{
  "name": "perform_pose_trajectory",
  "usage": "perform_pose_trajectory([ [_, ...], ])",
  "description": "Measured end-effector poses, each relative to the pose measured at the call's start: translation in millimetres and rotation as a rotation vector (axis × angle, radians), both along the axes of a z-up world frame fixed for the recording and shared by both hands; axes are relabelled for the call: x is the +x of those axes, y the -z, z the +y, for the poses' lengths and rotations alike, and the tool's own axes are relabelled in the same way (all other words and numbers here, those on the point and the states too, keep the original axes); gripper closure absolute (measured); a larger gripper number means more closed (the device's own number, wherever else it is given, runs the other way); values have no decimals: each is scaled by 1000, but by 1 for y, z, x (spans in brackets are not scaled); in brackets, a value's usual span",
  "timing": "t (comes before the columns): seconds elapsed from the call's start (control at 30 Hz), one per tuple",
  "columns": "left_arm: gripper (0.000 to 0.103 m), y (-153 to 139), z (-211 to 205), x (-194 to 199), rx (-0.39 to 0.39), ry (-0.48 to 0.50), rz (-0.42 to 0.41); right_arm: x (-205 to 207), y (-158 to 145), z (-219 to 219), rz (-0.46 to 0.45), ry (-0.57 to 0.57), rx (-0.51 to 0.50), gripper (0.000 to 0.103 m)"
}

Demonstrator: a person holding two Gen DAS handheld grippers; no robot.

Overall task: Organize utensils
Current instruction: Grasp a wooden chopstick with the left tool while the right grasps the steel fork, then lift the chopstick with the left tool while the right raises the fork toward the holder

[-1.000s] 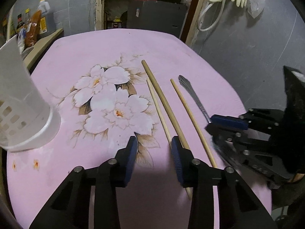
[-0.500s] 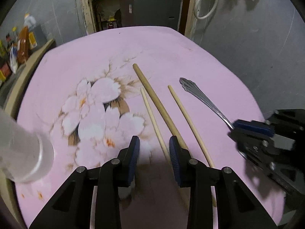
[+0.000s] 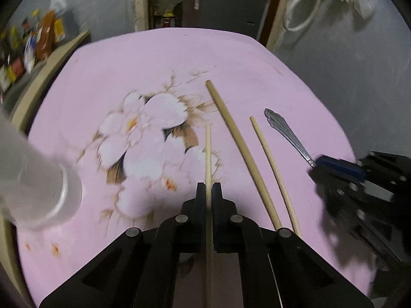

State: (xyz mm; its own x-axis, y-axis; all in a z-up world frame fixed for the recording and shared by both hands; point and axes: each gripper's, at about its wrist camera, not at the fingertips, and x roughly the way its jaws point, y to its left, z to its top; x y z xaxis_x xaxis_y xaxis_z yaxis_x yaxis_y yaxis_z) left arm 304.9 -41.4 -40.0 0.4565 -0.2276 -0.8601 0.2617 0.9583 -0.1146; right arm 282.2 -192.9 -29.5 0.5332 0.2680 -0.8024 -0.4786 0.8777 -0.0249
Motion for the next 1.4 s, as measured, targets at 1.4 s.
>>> perform_pose_trajectory([
  [1.4, 100, -68, 46, -125, -338, -110, -700, -92, -52, 16, -513, 32, 360, 98],
])
